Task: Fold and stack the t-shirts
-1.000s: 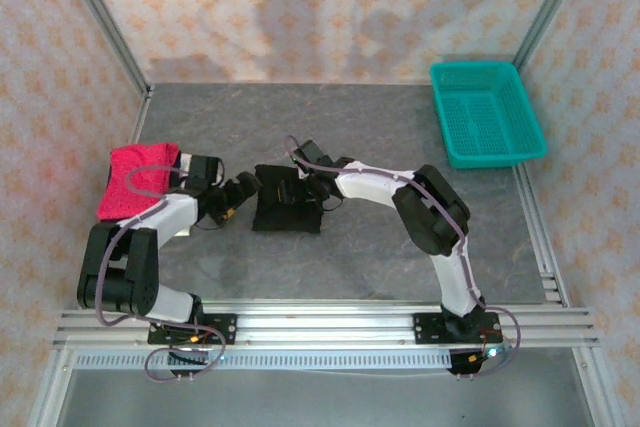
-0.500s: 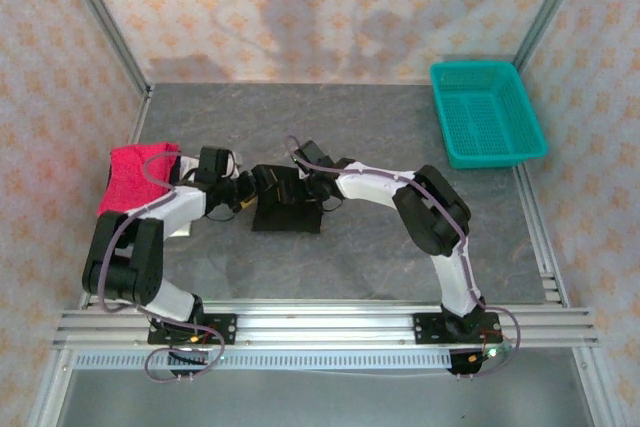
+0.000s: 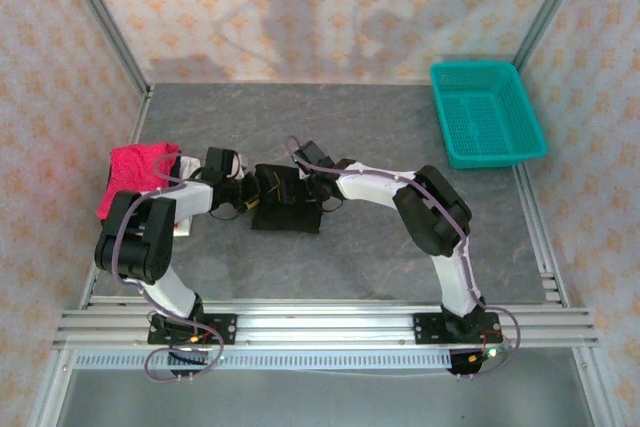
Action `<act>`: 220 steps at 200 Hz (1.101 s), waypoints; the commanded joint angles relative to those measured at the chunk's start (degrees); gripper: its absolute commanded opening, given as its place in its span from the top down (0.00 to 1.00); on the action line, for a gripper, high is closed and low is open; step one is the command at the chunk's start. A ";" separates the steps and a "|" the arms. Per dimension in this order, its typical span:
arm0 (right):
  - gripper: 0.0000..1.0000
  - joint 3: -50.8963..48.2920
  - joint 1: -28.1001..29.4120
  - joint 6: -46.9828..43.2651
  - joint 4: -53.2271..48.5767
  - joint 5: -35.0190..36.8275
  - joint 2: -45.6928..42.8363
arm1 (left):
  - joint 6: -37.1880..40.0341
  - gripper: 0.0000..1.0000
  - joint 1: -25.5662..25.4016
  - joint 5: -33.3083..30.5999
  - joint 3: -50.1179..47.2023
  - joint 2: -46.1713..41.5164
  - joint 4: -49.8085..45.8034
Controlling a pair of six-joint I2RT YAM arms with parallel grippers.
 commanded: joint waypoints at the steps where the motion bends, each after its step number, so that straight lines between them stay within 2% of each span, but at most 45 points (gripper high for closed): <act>1: 0.34 -2.08 0.67 1.15 -5.47 -1.61 2.94 | -0.83 0.21 -1.20 2.44 -0.45 2.98 2.78; 21: 0.34 -2.00 0.67 1.21 -5.21 -1.74 3.12 | -4.09 0.24 -1.81 6.19 -1.91 3.30 7.38; 50: 0.34 -2.05 0.67 1.47 -4.63 -2.19 3.55 | -3.61 0.36 -2.00 4.82 -2.77 1.69 6.48; 67: 0.34 -2.00 0.67 1.61 -4.28 -2.48 3.57 | -2.39 0.48 -2.00 3.79 -1.95 1.84 4.46; 81: 0.34 -2.02 0.67 1.49 -4.28 -2.48 3.41 | -1.87 0.63 -1.92 3.02 -1.33 2.52 3.70; 116: 0.34 -4.19 0.67 1.20 -2.60 -2.17 -0.09 | 0.95 0.86 -1.92 0.62 1.23 2.75 -0.83; 131: 0.27 -7.29 0.67 1.11 0.54 -1.41 -3.94 | 3.89 1.00 -1.91 -1.75 2.58 1.25 -5.31; 149: 0.15 -11.87 0.67 0.47 4.75 0.42 -9.56 | 7.41 1.00 -2.00 -4.95 3.82 -1.03 -10.74; 165: 0.10 -15.60 0.65 -0.20 7.79 2.38 -14.09 | 10.91 1.00 -2.55 -9.43 5.15 -2.94 -15.76; 220: 0.08 -21.24 0.58 -4.32 10.62 4.93 -22.02 | 16.51 1.00 -8.73 -25.01 9.88 -7.93 -27.82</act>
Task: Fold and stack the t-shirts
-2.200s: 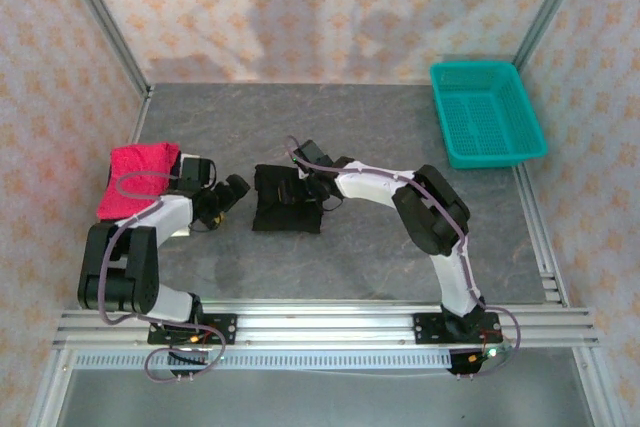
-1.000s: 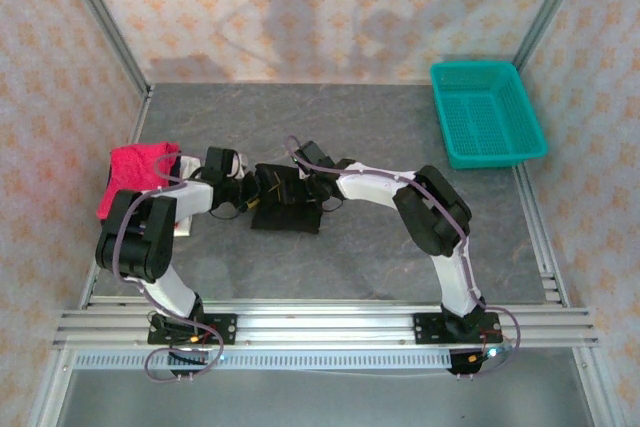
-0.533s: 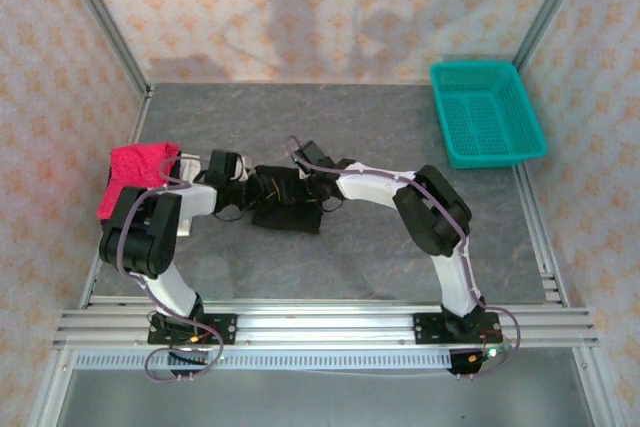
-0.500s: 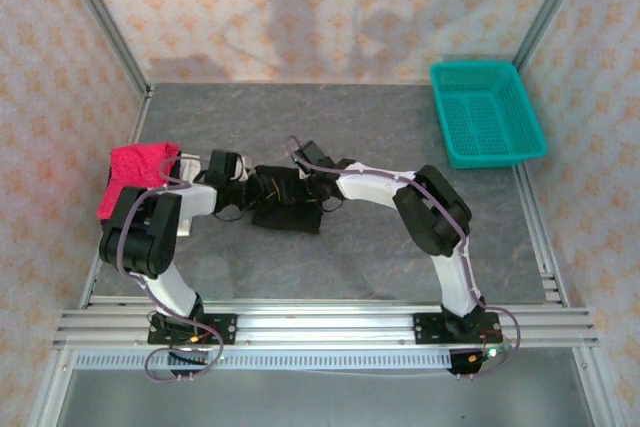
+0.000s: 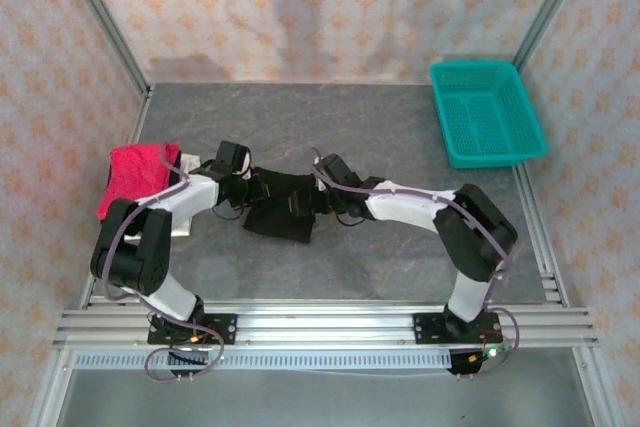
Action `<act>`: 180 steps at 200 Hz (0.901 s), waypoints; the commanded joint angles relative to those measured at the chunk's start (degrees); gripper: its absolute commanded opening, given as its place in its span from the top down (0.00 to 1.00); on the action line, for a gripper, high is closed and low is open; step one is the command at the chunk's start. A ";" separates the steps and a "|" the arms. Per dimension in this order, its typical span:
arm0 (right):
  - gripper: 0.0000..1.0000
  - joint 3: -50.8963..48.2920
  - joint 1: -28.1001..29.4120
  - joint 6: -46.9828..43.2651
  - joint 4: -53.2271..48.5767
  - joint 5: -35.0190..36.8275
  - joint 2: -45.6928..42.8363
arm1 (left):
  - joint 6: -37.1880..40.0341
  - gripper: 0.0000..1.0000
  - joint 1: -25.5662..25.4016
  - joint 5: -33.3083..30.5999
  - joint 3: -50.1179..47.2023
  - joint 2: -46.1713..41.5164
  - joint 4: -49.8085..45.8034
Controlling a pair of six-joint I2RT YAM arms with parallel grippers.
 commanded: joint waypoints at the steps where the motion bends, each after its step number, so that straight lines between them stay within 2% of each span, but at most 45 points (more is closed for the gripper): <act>1: 0.08 -1.14 -0.01 -3.02 2.53 2.44 -3.34 | 5.01 1.00 -2.37 -9.90 3.31 -3.15 -8.78; 41: 0.08 -0.20 -0.23 -5.74 1.58 0.43 -5.23 | 9.04 1.00 -2.74 -19.25 8.59 -5.80 -19.53; 74: 0.09 2.30 0.83 -9.24 0.73 -2.46 -5.15 | 11.90 1.00 -2.69 -22.68 12.78 -7.12 -25.69; 103: 0.08 4.27 1.81 -11.71 -0.04 -3.93 -5.69 | 15.98 1.00 -2.20 -29.11 16.53 -7.04 -31.79; 143: 0.08 6.09 2.20 -12.93 -1.71 -6.43 -5.96 | 19.74 1.00 2.63 -30.38 18.28 -9.04 -33.78; 180: 0.08 6.68 3.48 -13.19 -2.42 -8.02 -5.92 | 22.34 1.00 7.17 -34.41 19.80 -8.81 -35.69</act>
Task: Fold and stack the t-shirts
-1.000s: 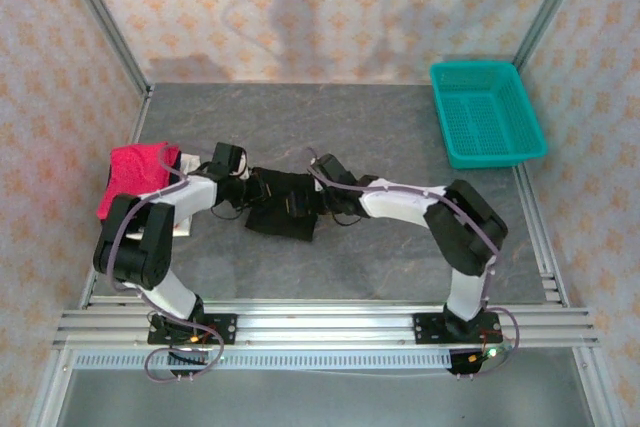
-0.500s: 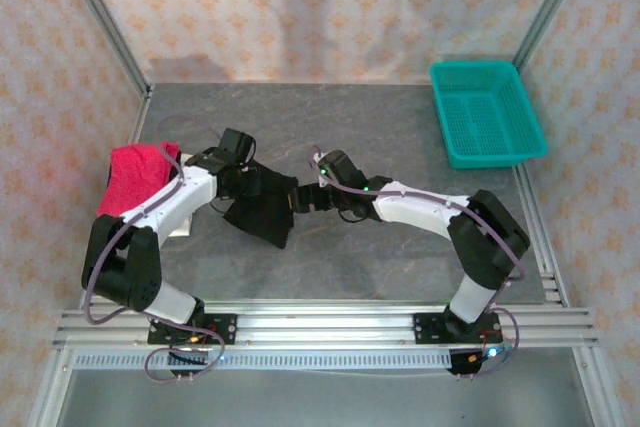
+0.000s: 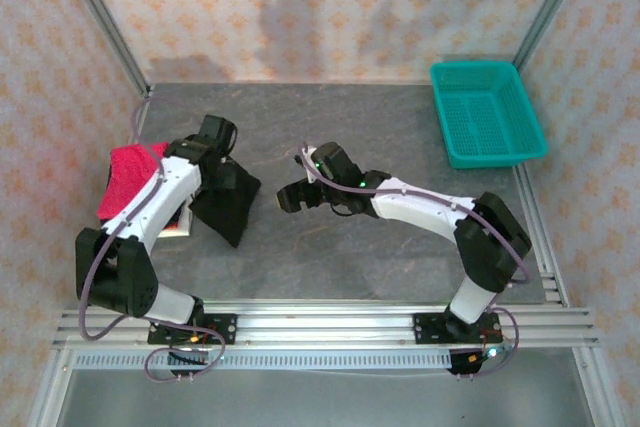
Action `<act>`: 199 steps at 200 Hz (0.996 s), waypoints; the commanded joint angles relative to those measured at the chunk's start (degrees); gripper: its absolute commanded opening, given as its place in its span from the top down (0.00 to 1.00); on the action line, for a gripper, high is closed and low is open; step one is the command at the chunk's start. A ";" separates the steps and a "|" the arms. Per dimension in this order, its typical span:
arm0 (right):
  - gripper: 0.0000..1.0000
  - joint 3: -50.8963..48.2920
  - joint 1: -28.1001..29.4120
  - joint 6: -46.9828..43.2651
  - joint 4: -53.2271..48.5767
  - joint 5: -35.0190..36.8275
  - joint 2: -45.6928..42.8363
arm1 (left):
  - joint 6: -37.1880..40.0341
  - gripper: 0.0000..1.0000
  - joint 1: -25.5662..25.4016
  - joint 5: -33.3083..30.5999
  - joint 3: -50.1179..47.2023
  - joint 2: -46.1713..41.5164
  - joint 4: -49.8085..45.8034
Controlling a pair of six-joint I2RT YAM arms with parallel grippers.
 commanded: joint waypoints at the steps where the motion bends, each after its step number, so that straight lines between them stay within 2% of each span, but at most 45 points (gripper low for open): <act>1: 0.08 1.66 1.20 -1.49 -1.61 -1.90 -1.42 | 3.40 1.00 2.24 -5.57 2.57 -1.09 -3.42; 39: 0.08 2.02 1.46 -1.90 -2.33 -2.70 -1.17 | 5.35 1.00 3.01 -11.44 4.85 -1.25 -5.61; 88: 0.08 2.19 1.47 -2.43 -2.64 -2.86 -1.00 | 8.65 1.00 5.91 -12.16 9.12 -2.67 -6.65; 144: 0.08 2.19 1.46 -1.88 -2.10 -2.73 -0.51 | 12.23 1.00 11.06 -9.38 15.29 -2.54 -8.37; 163: 0.08 2.44 1.40 -1.54 -1.98 -2.92 -0.10 | 12.71 1.00 13.80 -6.66 17.09 -2.33 -8.75; 199: 0.08 3.52 1.47 -1.37 -2.18 -3.23 0.71 | 13.13 1.00 18.05 -4.93 17.53 -0.23 -7.75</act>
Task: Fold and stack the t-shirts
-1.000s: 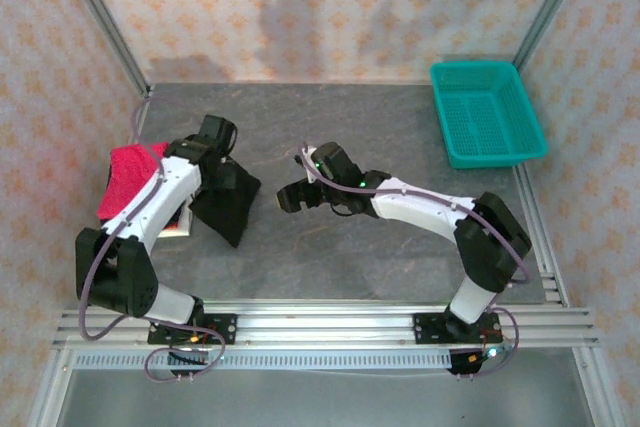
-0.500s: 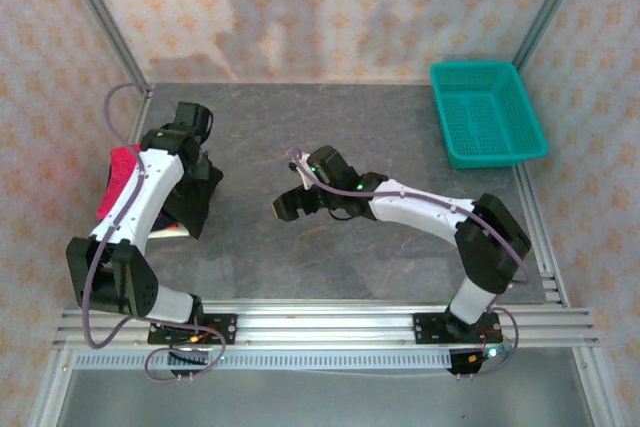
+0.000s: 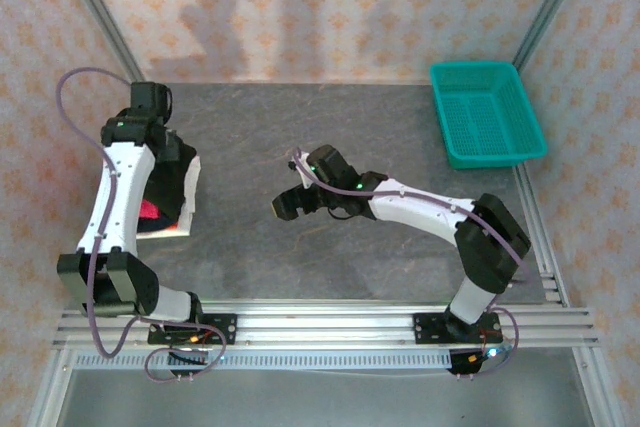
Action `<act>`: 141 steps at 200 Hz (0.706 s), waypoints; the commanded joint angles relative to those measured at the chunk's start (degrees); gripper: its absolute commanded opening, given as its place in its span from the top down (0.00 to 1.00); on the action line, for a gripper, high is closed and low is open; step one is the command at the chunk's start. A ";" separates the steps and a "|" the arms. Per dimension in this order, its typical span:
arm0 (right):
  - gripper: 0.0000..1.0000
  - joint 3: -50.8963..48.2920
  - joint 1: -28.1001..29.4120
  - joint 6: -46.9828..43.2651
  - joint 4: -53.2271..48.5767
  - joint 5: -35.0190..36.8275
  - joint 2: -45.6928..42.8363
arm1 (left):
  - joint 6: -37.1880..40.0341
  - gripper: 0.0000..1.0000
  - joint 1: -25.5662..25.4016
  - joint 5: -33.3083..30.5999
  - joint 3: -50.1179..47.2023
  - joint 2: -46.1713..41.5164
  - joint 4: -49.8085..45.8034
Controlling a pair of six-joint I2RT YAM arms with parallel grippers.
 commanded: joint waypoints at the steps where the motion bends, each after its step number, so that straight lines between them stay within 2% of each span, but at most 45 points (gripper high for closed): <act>1: 0.08 2.51 0.16 -0.11 -0.20 -0.79 0.56 | 1.53 1.00 2.20 0.93 1.81 0.94 -0.87; 60: 0.08 2.85 0.21 0.96 0.34 -1.28 1.68 | 2.16 1.00 4.16 -5.04 5.30 6.88 -0.29; 95: 0.08 3.03 0.16 0.74 -0.60 -0.88 1.60 | 2.86 1.00 4.49 -12.85 6.43 11.01 0.46; 141: 0.08 3.29 0.13 0.42 -1.82 -0.47 1.51 | -0.19 1.00 5.72 -18.93 3.85 14.50 1.59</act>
